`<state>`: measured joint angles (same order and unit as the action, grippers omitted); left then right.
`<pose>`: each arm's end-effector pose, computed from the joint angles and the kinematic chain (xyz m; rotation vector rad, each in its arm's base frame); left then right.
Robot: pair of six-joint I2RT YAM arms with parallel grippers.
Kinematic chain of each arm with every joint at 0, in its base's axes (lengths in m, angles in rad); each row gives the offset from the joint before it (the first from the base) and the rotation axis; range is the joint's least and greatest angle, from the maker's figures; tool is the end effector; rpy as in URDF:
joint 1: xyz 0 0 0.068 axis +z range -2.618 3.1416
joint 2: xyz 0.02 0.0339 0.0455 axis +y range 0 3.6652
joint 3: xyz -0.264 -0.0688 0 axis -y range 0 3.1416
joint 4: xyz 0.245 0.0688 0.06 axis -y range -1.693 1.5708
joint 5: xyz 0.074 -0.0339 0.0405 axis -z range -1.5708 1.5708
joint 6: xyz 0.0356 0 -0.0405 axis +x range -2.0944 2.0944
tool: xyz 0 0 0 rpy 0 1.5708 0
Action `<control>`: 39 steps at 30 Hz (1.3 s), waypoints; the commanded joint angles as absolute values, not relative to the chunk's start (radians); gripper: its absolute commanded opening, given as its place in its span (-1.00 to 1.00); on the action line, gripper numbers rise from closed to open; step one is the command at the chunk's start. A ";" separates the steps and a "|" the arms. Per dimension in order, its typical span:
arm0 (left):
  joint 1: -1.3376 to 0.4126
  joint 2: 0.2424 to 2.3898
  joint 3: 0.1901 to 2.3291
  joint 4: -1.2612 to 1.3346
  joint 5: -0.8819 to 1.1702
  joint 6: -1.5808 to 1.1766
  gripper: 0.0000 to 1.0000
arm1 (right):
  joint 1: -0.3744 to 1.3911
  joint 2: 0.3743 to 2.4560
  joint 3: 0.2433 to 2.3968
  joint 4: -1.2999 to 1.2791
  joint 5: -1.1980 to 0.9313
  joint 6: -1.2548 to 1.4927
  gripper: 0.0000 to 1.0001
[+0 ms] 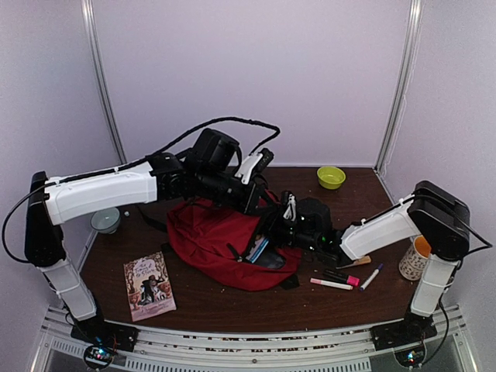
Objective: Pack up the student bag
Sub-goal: Place the book in the largest pocket of the bag.
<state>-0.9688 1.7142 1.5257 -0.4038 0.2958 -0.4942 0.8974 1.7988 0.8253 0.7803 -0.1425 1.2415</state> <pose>0.2176 -0.3350 0.3275 0.7386 2.2556 -1.1038 0.2295 0.2957 0.1809 0.2368 2.0798 1.5804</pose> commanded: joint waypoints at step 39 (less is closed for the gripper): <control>-0.943 1.601 1.388 -0.257 0.275 -0.521 -1.00 | 0.951 1.538 0.967 0.017 -0.092 0.923 -1.00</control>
